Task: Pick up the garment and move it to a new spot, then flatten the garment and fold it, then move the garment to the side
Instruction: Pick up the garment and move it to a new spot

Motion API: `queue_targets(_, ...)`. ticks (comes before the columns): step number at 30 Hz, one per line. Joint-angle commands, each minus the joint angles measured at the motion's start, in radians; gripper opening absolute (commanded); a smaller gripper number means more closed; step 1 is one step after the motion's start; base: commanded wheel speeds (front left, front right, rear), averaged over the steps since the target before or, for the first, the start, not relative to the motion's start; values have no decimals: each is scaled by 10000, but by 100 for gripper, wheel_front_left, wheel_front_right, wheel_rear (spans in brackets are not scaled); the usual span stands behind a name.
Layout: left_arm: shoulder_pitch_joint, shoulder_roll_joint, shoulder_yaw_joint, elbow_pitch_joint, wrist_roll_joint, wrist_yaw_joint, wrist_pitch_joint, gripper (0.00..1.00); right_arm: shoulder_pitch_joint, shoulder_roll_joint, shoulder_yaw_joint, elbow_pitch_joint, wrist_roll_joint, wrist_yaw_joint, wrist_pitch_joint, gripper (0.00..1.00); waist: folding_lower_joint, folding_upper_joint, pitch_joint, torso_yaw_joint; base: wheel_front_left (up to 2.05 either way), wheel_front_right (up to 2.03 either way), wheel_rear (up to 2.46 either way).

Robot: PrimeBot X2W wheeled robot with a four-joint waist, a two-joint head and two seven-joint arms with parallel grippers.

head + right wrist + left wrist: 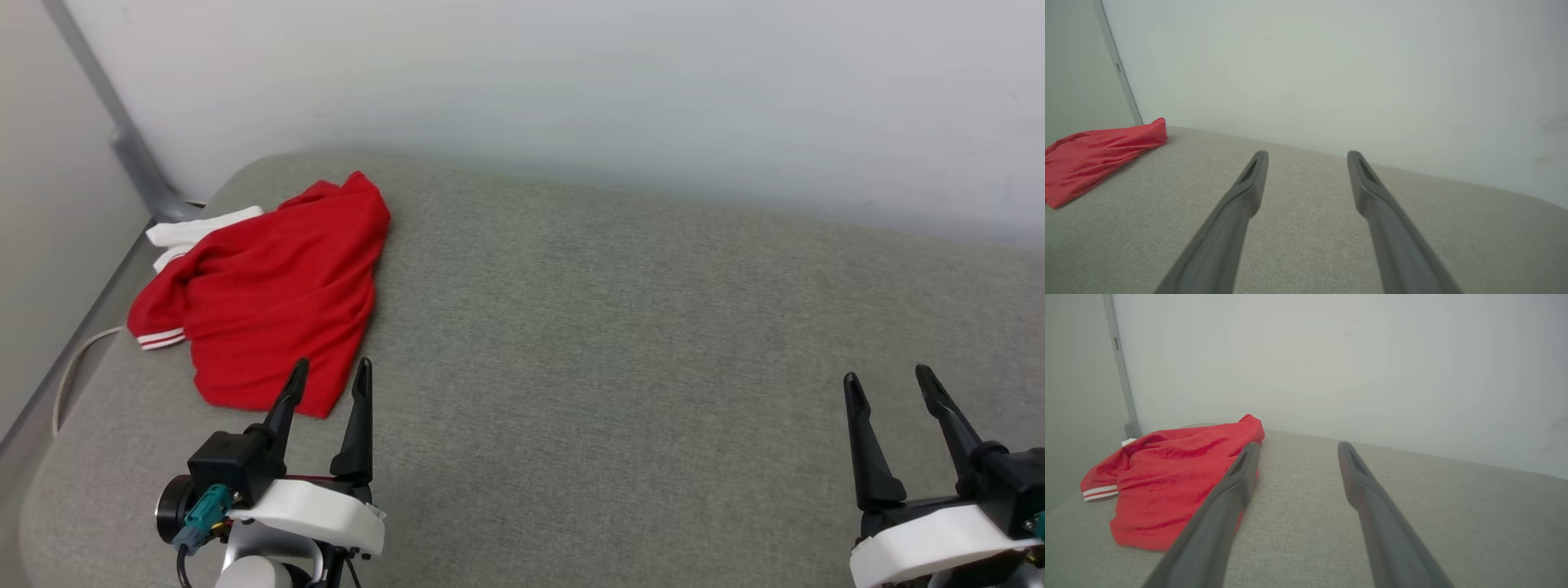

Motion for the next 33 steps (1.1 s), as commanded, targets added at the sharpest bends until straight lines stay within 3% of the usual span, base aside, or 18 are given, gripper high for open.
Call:
queue_targets(1,-73,-3,46,8,-34,5,-25,100,-136,15,42,12,-91,-8,-63,100,-1,-1,44,473,0,0,0)
queue_targets(13,-9,-70,335,122,-151,5,-25,100,-402,15,603,257,-143,-10,-266,100,-1,-1,39,2257,0,0,0)
queue_targets(26,-12,19,293,304,-213,5,-26,100,-477,15,704,416,28,-10,-325,100,-1,-1,88,2280,0,0,0)
queue_targets(33,-980,283,278,1393,-597,4,189,100,-705,15,850,417,3,-9,-194,100,-1,-1,494,1925,0,0,0)
